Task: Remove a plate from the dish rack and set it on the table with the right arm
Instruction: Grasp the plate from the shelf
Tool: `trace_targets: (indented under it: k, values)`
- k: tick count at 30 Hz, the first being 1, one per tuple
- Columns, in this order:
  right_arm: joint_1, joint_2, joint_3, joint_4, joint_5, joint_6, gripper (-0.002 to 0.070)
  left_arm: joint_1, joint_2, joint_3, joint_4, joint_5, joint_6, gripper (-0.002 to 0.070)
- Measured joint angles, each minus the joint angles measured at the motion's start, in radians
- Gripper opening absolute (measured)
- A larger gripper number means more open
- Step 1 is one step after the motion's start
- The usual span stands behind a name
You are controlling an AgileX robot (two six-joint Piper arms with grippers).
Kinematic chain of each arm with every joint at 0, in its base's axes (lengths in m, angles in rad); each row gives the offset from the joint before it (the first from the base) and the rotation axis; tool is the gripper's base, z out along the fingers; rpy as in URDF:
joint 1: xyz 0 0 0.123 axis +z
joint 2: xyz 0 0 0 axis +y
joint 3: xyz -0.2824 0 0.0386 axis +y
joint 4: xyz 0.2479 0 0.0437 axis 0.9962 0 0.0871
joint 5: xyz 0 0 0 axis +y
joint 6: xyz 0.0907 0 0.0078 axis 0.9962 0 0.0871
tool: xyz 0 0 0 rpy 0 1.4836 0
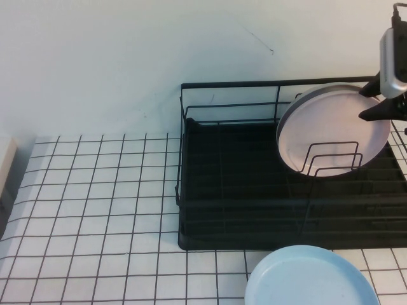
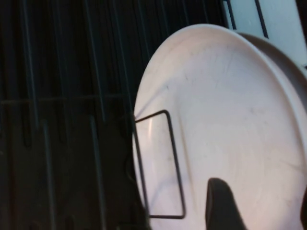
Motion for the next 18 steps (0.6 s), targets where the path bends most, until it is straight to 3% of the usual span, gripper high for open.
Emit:
trace_targets:
  k: [18]
  values:
    - [0.000,0.031,0.000,0.060,-0.113,-0.058,0.0335,0.000,0.000,0.000,0.000,-0.002,0.000,-0.0003]
